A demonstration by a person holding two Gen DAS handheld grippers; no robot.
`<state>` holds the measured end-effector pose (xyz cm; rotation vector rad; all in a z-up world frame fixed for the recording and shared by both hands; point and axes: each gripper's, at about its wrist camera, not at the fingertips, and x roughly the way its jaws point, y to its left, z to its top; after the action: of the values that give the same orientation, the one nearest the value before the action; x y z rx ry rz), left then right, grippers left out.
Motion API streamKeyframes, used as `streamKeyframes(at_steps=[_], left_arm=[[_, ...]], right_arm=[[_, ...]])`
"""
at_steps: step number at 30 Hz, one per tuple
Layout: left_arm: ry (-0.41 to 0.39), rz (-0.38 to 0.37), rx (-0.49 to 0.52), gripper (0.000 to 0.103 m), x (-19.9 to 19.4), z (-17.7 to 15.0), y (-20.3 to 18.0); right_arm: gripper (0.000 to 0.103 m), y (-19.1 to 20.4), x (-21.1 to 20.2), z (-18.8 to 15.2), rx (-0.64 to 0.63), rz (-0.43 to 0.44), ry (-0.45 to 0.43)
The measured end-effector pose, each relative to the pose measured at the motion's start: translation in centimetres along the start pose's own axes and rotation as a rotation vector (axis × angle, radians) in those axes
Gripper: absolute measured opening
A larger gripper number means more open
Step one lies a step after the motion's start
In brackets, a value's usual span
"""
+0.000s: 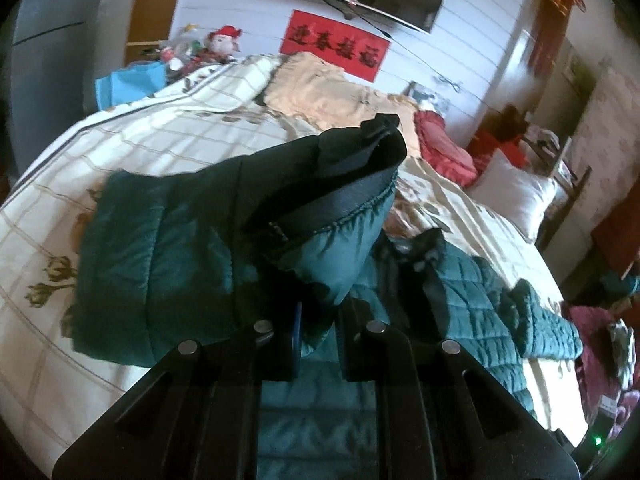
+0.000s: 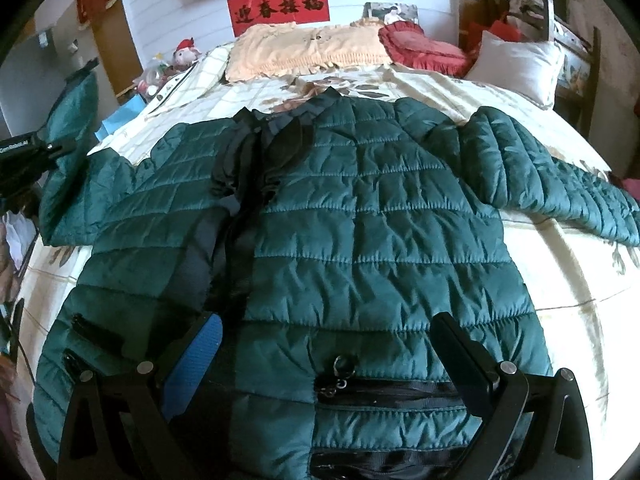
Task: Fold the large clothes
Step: 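Carry the held sleeve with the left gripper across the jacket body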
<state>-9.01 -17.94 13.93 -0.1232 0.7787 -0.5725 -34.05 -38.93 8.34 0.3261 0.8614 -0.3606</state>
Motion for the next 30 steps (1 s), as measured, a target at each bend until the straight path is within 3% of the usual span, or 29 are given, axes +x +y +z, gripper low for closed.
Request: streamKeyframes(at_steps=[21,30], left_arm=[[0.141,-0.082,0.139,0.012,5.7,-4.3,-10.3],[0.238,-0.035,0.155,0.012,9.4,-7.0,-11.4]], right_arm=[[0.103,-3.9,-0.3,-0.3,0.064,-0.023,-0.013],[0.103,-5.6,-0.1,-0.5,0.121,-0.008,0.005]])
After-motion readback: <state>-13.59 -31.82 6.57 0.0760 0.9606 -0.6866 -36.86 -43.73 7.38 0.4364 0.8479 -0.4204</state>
